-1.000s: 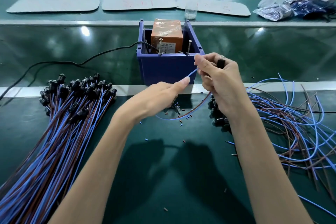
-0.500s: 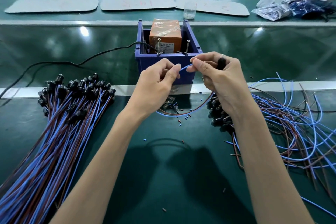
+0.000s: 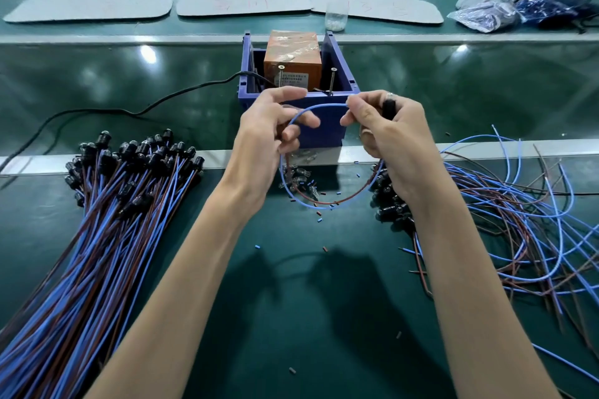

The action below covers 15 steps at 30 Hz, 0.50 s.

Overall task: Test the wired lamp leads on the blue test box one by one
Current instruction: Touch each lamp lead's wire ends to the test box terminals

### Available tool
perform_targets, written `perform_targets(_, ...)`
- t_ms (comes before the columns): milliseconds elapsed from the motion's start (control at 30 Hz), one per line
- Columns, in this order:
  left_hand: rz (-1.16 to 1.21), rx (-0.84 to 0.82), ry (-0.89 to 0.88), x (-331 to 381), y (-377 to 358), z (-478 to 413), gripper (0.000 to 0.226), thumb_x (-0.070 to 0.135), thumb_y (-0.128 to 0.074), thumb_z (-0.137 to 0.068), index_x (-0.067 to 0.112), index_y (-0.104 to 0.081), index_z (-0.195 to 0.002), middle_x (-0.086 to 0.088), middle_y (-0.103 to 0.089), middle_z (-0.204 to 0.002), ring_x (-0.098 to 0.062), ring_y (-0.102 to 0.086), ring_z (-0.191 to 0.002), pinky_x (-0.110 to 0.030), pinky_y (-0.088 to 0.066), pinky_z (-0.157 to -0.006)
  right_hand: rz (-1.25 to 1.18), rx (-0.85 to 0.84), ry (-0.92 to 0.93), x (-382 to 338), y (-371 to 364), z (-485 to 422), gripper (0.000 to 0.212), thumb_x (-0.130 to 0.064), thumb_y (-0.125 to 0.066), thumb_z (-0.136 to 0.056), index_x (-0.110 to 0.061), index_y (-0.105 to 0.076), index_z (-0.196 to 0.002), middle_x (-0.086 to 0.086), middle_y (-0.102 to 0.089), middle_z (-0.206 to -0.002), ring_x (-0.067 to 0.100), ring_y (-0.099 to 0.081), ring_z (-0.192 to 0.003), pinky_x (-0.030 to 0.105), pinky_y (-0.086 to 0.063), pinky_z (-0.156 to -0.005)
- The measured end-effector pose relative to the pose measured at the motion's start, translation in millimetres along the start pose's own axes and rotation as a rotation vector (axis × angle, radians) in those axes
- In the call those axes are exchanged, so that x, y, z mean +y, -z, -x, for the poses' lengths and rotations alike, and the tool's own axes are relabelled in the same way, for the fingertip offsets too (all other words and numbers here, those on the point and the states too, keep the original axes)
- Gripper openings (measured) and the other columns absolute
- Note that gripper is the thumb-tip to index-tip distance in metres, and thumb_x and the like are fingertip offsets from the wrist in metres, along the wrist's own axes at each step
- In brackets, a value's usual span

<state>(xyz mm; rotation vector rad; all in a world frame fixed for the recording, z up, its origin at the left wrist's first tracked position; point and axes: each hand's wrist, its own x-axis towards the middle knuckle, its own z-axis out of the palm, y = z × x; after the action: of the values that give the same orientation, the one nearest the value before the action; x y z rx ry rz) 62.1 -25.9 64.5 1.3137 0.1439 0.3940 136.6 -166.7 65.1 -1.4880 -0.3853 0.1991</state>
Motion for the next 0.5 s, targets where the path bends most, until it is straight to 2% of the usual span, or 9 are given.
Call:
perform_targets(67, -0.067, 0.004, -0.037, -2.3, -1.5, 0.7, 0.026, 0.006, -0.032, -0.1, 0.012, -0.057, -0.105, 0.003, -0.071, -0.072, -0.006, -0.04, -0.057, -0.014, -0.034, -0.053, -0.024, 0.019, 0.003, 0.0, -0.5, -0.5, 0.015, -0.013, -0.06, -0.094, -0.013, -0.063, -0.079, -0.006, -0.064, -0.061, 0.003, -0.027, -0.039, 0.012, -0.024, -0.039)
perform_targets(133, -0.152, 0.019, -0.065, -4.5, -2.5, 1.9, 0.03, 0.007, -0.03, -0.104, 0.014, -0.059, -0.104, 0.005, -0.073, -0.078, -0.005, -0.044, -0.061, -0.012, -0.037, -0.056, -0.034, 0.033, 0.009, 0.0, -0.9, -0.6, 0.015, -0.013, -0.06, -0.094, -0.013, -0.062, -0.079, -0.007, -0.063, -0.06, 0.004, -0.028, -0.039, 0.012, -0.025, -0.039)
perform_targets(300, -0.282, 0.011, -0.148, -5.5, -0.3, 3.9, 0.023, 0.016, -0.045, -0.102, 0.021, -0.067, -0.097, 0.01, -0.074, -0.078, -0.001, -0.045, -0.061, -0.013, -0.042, -0.067, -0.055, 0.058, 0.023, -1.1, -1.6, -0.3, 0.015, -0.013, -0.061, -0.094, -0.011, -0.061, -0.079, -0.008, -0.061, -0.057, 0.003, -0.028, -0.038, 0.012, -0.025, -0.039)
perform_targets(433, -0.235, 0.033, -0.188, -5.6, -1.1, 5.0, 0.014, 0.017, -0.051, -0.099, 0.019, -0.061, -0.09, 0.008, -0.073, -0.074, -0.004, -0.046, -0.059, -0.016, -0.039, -0.065, -0.052, 0.057, 0.023, -1.6, -2.6, 0.8, 0.014, -0.014, -0.062, -0.093, -0.012, -0.062, -0.079, -0.007, -0.061, -0.058, 0.004, -0.028, -0.04, 0.013, -0.025, -0.039)
perform_targets(500, -0.248, 0.033, -0.196, -5.6, -0.3, 5.4, 0.018, 0.018, -0.051, -0.099, 0.019, -0.064, -0.086, 0.008, -0.074, -0.079, -0.002, -0.047, -0.061, -0.016, -0.04, -0.067, -0.042, 0.055, 0.028, -2.1, -2.7, 1.2, 0.014, -0.014, -0.063, -0.093, -0.013, -0.063, -0.079, -0.007, -0.061, -0.058, 0.004, -0.029, -0.04, 0.012, -0.026, -0.039)
